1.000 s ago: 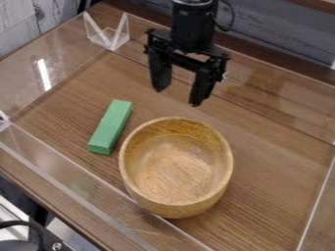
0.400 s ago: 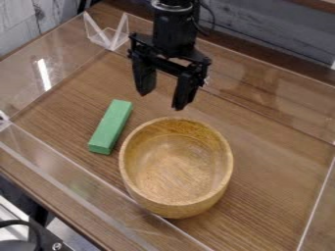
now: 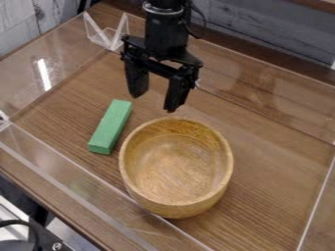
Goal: Put the green block in the brown bowl
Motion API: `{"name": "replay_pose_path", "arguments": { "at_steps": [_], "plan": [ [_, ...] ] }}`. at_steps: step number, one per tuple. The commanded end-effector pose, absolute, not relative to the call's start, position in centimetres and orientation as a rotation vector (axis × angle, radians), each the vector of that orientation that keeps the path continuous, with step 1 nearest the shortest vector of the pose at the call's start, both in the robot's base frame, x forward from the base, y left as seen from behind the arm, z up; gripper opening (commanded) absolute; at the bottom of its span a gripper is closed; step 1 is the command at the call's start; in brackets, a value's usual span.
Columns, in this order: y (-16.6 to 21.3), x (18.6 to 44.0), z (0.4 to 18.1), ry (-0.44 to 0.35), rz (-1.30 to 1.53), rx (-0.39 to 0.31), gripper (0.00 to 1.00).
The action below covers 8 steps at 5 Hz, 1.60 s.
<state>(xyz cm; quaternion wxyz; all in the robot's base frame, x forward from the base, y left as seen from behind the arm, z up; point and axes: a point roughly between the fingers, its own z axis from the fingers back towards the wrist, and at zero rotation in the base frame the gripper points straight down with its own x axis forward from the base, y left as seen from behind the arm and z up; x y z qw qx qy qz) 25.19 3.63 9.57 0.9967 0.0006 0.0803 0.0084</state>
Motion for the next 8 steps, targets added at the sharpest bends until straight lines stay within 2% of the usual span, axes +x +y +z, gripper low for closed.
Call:
{"name": "replay_pose_path", "arguments": {
  "at_steps": [1,8],
  "plan": [
    [4.3,25.4,10.9,0.104,0.020,0.012,1.00],
    [6.1,24.0,9.9,0.124,0.015,0.007,1.00]
  ]
}}
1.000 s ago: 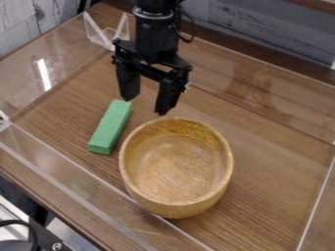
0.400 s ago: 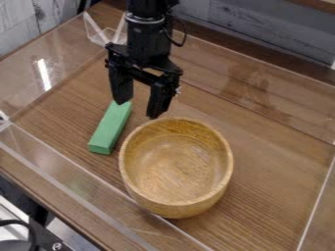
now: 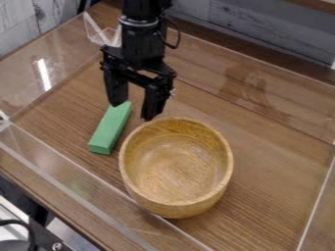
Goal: Put the green block in the brown bowl
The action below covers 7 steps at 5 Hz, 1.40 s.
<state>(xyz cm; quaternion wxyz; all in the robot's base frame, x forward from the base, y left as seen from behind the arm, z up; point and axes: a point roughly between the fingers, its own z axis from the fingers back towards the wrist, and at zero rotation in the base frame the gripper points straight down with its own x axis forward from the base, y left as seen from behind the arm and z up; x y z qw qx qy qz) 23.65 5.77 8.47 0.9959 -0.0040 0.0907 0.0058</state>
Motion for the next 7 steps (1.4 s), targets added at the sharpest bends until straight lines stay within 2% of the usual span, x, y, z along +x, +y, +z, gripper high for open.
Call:
{"name": "replay_pose_path", "arguments": {
  "at_steps": [1,4,7],
  "plan": [
    [6.4,23.7,9.9,0.123,0.017,0.006,1.00],
    [7.3,23.2,9.6,0.121,0.017,-0.003,1.00],
    [8.3,22.9,7.7,0.107,-0.012,0.005,1.00]
  ]
}}
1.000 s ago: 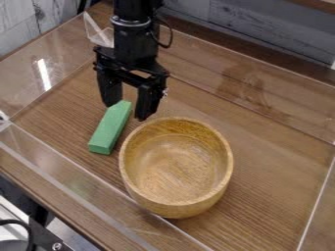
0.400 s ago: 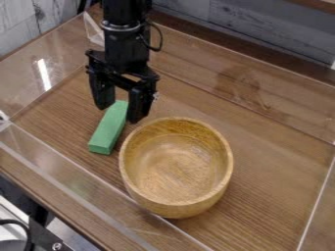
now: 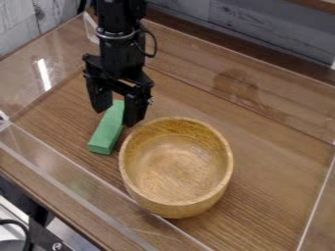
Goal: Put the green block in the brown bowl
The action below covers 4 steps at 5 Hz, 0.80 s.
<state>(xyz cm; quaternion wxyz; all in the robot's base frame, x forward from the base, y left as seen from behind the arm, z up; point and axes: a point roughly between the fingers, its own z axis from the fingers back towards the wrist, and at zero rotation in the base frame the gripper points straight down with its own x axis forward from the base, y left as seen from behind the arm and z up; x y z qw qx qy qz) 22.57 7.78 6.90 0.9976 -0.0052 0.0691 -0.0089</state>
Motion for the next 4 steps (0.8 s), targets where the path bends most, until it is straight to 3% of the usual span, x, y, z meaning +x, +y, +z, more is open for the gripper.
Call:
{"name": "replay_pose_path", "arguments": {
  "at_steps": [1,4],
  "plan": [
    [8.5,22.8,7.1,0.105,-0.019,0.007,1.00],
    [9.2,22.6,5.7,0.100,-0.039,0.010,1.00]
  ]
}}
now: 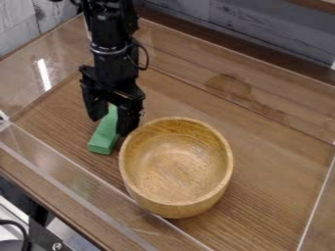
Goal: Put the green block in the brown bowl
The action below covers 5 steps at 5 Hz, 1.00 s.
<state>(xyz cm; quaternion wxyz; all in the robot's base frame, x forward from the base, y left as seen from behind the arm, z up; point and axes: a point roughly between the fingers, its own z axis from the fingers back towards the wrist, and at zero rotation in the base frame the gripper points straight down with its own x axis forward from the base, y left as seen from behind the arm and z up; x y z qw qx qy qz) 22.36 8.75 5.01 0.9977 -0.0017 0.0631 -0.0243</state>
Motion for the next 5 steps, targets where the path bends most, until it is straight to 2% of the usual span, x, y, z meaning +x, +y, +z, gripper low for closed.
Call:
{"name": "replay_pose_path", "arguments": {
  "at_steps": [1,3,4,5],
  "plan": [
    [9.4,22.6,5.2,0.099,-0.047,0.011,1.00],
    [9.8,22.5,4.4,0.101,-0.060,0.010,1.00],
    [10.0,22.5,4.2,0.101,-0.067,0.009,0.00],
    [10.0,22.5,4.2,0.101,-0.073,0.008,0.00]
  ]
}}
